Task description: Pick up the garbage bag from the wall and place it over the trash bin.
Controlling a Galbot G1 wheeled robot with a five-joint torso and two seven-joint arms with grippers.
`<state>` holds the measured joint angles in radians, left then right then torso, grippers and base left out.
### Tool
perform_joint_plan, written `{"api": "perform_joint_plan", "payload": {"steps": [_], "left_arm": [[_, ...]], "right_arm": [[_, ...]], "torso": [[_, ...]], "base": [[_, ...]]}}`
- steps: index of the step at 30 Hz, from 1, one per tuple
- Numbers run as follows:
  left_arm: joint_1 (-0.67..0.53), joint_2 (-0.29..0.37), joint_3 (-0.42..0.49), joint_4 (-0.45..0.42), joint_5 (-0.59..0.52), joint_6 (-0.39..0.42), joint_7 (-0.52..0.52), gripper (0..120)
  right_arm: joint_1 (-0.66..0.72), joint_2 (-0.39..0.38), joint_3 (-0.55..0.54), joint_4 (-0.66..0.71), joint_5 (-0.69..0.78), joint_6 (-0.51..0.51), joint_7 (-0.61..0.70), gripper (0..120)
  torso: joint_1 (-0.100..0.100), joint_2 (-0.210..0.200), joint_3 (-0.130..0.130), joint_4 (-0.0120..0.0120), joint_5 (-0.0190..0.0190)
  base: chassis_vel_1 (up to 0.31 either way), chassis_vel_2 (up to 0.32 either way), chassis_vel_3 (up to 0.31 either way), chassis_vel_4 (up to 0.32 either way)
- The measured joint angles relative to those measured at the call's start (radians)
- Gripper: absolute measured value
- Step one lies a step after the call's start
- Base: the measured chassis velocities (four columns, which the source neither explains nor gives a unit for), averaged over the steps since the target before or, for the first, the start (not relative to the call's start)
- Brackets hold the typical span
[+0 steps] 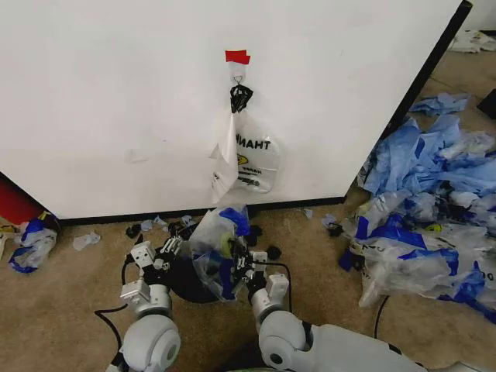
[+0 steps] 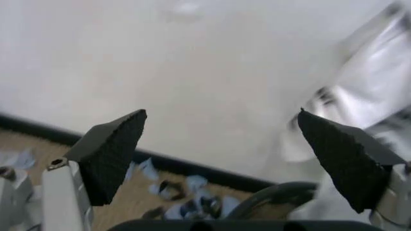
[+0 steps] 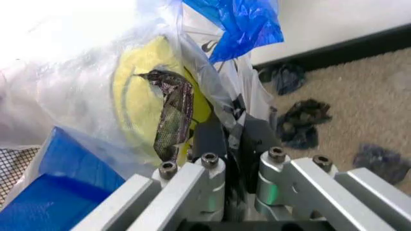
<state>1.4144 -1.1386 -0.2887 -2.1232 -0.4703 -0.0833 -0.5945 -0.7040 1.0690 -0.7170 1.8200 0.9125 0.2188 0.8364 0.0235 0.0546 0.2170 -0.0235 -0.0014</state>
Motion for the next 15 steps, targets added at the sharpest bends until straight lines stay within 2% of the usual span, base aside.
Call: {"api": "perform_joint_plan", "payload": {"steps": [3, 5, 6, 8, 11, 15], "left_arm": [[0.024, 0.049, 0.0, -0.111, -0.039, 0.034, 0.032, 93], [0.056, 0.104, 0.028, -0.217, -0.142, 0.063, 0.04, 93], [0.056, 0.104, 0.028, -0.217, -0.142, 0.063, 0.04, 93], [0.089, 0.159, 0.055, -0.294, -0.257, 0.088, 0.059, 93], [0.1, 0.216, 0.079, -0.334, -0.372, 0.101, 0.094, 92], [0.099, 0.242, 0.082, -0.334, -0.435, 0.101, 0.11, 93]], "right_arm": [[0.004, 0.002, 0.01, -0.009, -0.018, 0.001, 0.005, 1], [0.011, 0.001, 0.012, -0.014, -0.03, 0.003, 0.005, 1], [0.011, 0.001, 0.012, -0.014, -0.03, 0.003, 0.005, 1], [0.018, 0.001, 0.015, -0.012, -0.032, 0.004, 0.007, 1], [0.037, 0.003, 0.007, -0.001, -0.032, 0.004, 0.008, 1], [0.075, 0.012, -0.036, 0.008, -0.033, 0.006, 0.003, 1]], "torso": [[0.0, 0.0, 0.0, -0.0001, 0.0003], [0.0, 0.0, 0.0, -0.0001, 0.0002], [0.0, 0.0, 0.0, -0.0001, 0.0002], [0.0, 0.0, 0.0, 0.0, 0.0004], [0.0, 0.0, 0.0, -0.0003, 0.0002], [0.0, 0.0, 0.0, 0.0002, 0.0003]], "base": [[0.0, 0.0, 0.0, 0.0], [0.0, 0.0, 0.0, 0.0], [0.0, 0.0, 0.0, 0.0], [0.0, 0.0, 0.0, 0.0], [0.0, 0.0, 0.0, 0.0], [0.0, 0.0, 0.0, 0.0]]}}
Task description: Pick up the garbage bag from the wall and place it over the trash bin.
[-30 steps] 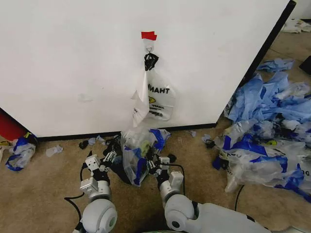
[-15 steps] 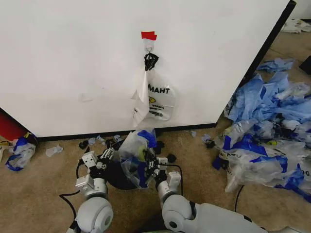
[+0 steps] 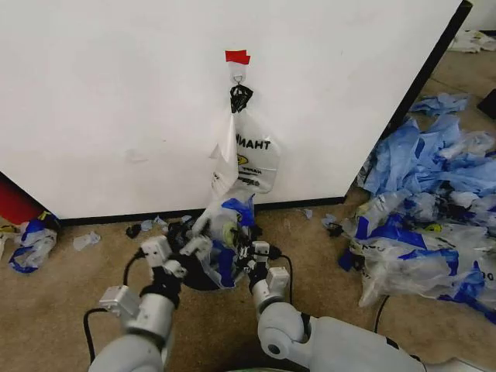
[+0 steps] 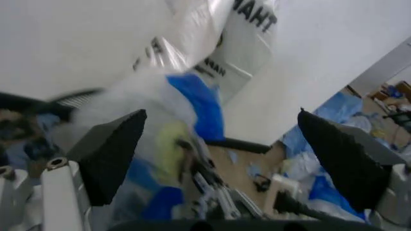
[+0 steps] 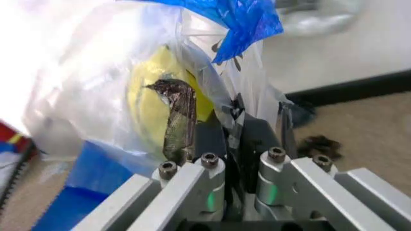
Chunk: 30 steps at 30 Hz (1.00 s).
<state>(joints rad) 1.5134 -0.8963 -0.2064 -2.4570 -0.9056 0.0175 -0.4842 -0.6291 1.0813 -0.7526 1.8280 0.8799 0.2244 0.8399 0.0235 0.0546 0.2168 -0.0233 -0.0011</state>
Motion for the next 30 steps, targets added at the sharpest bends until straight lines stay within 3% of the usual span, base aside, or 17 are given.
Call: {"api": "perform_joint_plan", "payload": {"steps": [7, 14, 30], "left_arm": [[-0.007, 0.02, 0.021, 0.052, -0.068, -0.004, -0.003, 92], [0.03, 0.023, 0.029, 0.105, -0.037, -0.028, -0.005, 91], [0.031, 0.018, 0.026, 0.137, -0.022, -0.047, -0.006, 91]], "right_arm": [[0.049, 0.01, -0.046, 0.012, -0.005, 0.009, -0.013, 1], [0.074, 0.002, -0.049, 0.029, 0.0, 0.012, -0.02, 1], [0.069, -0.007, -0.031, 0.066, 0.003, 0.015, -0.025, 1]], "torso": [[0.0, 0.0, 0.0, -0.0003, 0.0], [0.0, 0.0, 0.0, -0.0002, -0.0001], [0.0, 0.0, 0.0, -0.0003, 0.0]], "base": [[0.0, 0.0, 0.0, 0.0], [0.0, 0.0, 0.0, 0.0], [0.0, 0.0, 0.0, 0.0]]}}
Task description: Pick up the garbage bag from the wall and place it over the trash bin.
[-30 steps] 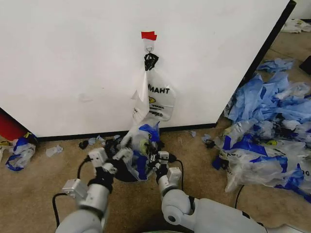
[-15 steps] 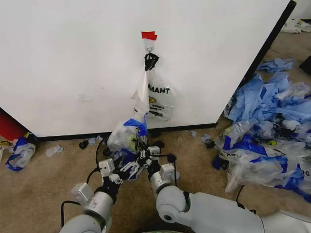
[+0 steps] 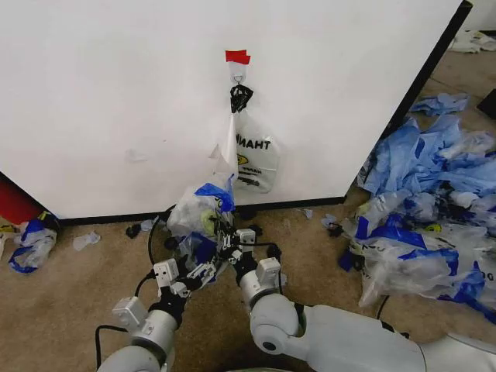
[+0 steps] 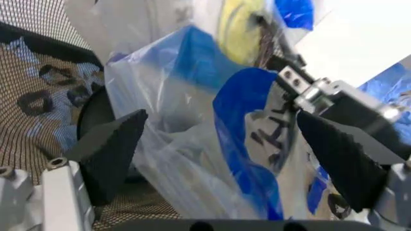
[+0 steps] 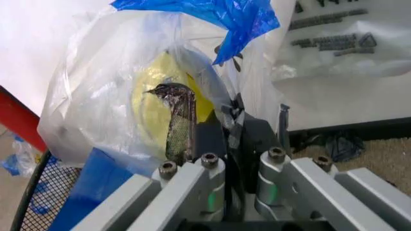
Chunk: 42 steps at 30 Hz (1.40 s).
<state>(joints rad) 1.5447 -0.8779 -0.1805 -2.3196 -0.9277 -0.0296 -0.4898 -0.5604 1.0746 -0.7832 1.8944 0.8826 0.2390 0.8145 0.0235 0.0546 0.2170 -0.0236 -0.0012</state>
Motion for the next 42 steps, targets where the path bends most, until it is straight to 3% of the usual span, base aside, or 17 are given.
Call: {"api": "perform_joint_plan", "payload": {"steps": [10, 26, 28, 33, 35, 42], "left_arm": [[-0.022, -0.01, 0.008, 0.03, 0.001, -0.003, 0.003, 89], [-0.02, -0.018, 0.005, 0.043, 0.01, -0.023, 0.016, 36], [-0.016, -0.019, 0.005, 0.043, 0.011, -0.024, 0.016, 25], [-0.015, -0.02, 0.004, 0.043, 0.017, -0.027, 0.016, 16], [-0.003, -0.025, -0.008, 0.037, 0.042, -0.04, 0.023, 0], [0.025, -0.026, -0.032, 0.006, 0.063, -0.05, 0.024, 0]], "right_arm": [[-0.009, -0.005, 0.013, 0.002, -0.001, 0.002, -0.007, 1], [-0.014, -0.001, 0.029, -0.011, -0.006, 0.004, -0.007, 1], [-0.015, -0.002, 0.032, -0.01, -0.006, 0.004, -0.006, 1], [-0.018, -0.003, 0.038, -0.009, -0.007, 0.004, -0.005, 1], [-0.022, -0.007, 0.05, -0.009, -0.009, 0.005, -0.005, 1], [-0.025, -0.015, 0.077, -0.009, -0.006, 0.008, -0.002, 1]], "torso": [[0.0, 0.0, 0.0, 0.0, 0.0], [0.0, 0.0, 0.0, 0.0, -0.0001], [0.0, 0.0, 0.0, 0.0, 0.0], [0.0, 0.0, 0.0, 0.0, 0.0], [0.0, 0.0, 0.0, 0.0, 0.0], [0.0, 0.0, 0.0, 0.0, 0.0]], "base": [[0.0, 0.0, 0.0, 0.0], [0.0, 0.0, 0.0, 0.0], [0.0, 0.0, 0.0, 0.0], [0.0, 0.0, 0.0, 0.0], [0.0, 0.0, 0.0, 0.0], [0.0, 0.0, 0.0, 0.0]]}}
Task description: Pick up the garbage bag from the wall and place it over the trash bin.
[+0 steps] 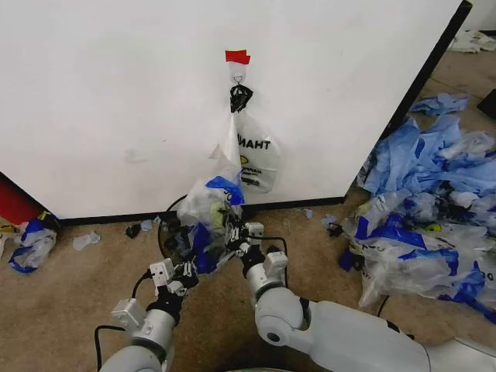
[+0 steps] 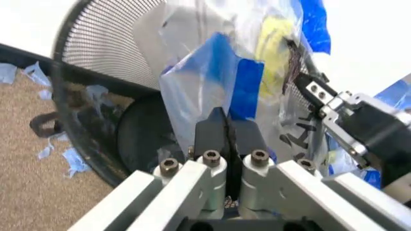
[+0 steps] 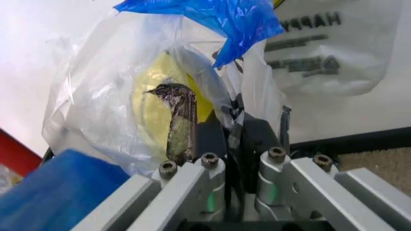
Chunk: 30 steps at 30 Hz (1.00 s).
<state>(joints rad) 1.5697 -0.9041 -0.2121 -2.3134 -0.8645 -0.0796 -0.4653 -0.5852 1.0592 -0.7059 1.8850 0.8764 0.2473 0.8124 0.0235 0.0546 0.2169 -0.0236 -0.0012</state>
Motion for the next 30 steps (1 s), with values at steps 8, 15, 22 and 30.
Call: {"api": "perform_joint_plan", "payload": {"steps": [8, 15, 22, 30], "left_arm": [[0.018, 0.005, -0.011, -0.011, 0.029, -0.024, -0.002, 0], [0.076, -0.027, -0.021, -0.026, 0.085, -0.047, -0.003, 0], [0.12, -0.051, -0.02, -0.05, 0.137, -0.055, -0.002, 0], [0.188, -0.1, -0.009, -0.054, 0.211, -0.082, 0.004, 0]], "right_arm": [[-0.041, -0.031, 0.068, 0.021, 0.01, 0.002, 0.003, 1], [-0.054, -0.047, 0.106, 0.031, 0.017, 0.012, 0.002, 1], [-0.054, -0.05, 0.149, 0.02, 0.021, 0.026, 0.001, 1], [-0.052, -0.029, 0.178, 0.023, 0.038, 0.028, 0.009, 1]], "torso": [[0.0, 0.0, 0.0, -0.0006, 0.0], [0.0, 0.0, 0.0, 0.0003, 0.0001], [0.0, 0.0, 0.0, 0.0, 0.0], [0.0, 0.0, 0.0, 0.0, 0.0]], "base": [[0.0, 0.0, 0.0, 0.0], [0.0, 0.0, 0.0, 0.0], [0.0, 0.0, 0.0, 0.0], [0.0, 0.0, 0.0, 0.0]]}}
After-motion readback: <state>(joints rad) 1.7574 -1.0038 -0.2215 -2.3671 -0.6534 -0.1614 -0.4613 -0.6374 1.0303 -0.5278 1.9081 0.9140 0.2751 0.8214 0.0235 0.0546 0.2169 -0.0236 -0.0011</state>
